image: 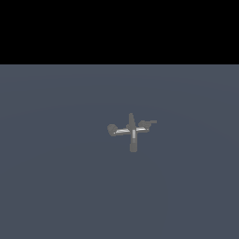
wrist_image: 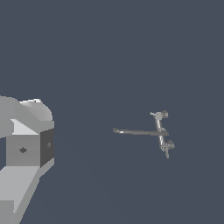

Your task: Turn on the faucet by rotating a designated handle.

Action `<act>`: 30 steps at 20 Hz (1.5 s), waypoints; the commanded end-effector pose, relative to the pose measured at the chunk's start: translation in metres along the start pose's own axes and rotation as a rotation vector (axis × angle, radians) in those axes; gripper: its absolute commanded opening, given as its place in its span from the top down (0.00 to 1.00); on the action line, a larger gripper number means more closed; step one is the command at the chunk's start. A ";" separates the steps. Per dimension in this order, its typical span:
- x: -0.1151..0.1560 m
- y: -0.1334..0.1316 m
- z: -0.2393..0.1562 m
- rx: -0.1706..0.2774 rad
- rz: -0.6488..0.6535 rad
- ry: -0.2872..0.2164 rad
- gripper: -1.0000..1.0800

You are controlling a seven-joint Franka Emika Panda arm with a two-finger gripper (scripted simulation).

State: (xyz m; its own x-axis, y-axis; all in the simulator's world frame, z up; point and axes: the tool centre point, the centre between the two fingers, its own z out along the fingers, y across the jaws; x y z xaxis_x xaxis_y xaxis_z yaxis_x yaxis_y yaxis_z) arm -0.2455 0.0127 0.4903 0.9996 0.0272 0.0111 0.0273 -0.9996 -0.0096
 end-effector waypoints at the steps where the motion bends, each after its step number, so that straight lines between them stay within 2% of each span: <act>1: 0.000 0.000 0.000 0.000 0.000 0.000 1.00; 8: 0.008 -0.002 0.009 0.000 0.030 0.000 1.00; 14: 0.027 -0.007 0.032 0.000 0.104 0.000 1.00; 30: 0.122 -0.010 0.140 -0.001 0.454 -0.001 1.00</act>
State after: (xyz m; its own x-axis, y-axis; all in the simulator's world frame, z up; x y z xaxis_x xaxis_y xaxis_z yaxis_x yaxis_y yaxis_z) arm -0.1321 0.0276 0.3630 0.9247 -0.3808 0.0046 -0.3807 -0.9246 -0.0114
